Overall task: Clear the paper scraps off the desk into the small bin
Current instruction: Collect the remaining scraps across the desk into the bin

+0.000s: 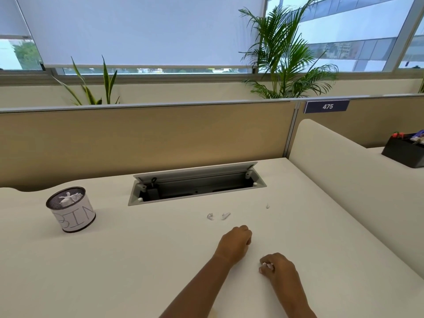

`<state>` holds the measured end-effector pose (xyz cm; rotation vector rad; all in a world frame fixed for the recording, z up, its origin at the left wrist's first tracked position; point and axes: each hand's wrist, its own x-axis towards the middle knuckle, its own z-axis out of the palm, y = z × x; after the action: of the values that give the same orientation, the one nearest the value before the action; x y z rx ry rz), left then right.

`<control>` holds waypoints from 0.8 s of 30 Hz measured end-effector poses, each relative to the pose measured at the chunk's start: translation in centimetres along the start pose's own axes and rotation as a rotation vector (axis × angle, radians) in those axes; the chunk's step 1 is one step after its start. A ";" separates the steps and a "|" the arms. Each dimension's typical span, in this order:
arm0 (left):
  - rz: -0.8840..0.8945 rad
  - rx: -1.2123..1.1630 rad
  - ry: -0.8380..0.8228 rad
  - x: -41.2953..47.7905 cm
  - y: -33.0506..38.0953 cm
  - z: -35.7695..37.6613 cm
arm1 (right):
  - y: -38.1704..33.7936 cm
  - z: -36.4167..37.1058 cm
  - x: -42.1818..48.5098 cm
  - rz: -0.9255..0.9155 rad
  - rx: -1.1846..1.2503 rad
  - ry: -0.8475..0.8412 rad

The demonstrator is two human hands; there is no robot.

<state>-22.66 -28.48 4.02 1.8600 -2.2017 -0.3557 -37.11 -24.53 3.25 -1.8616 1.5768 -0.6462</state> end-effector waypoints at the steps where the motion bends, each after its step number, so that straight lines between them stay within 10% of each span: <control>1: 0.000 -0.005 0.009 -0.2 0.0 0.1 | -0.2 -0.1 -0.1 0.021 0.069 0.004; 6: -0.125 -0.331 0.094 -2.1 -0.4 -0.2 | -1.9 0.2 -0.5 0.035 0.280 0.011; 15: -0.538 -1.733 0.164 -6.4 -1.3 -4.1 | -8.8 1.9 -0.5 -0.129 0.442 0.164; 24: -0.776 -2.301 0.314 -11.4 -4.9 -7.5 | -15.5 8.9 -2.9 -0.300 0.299 0.142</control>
<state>-13.74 -18.25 9.13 0.7939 0.1263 -1.5071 -20.70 -18.76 8.26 -1.8679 1.2099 -1.1046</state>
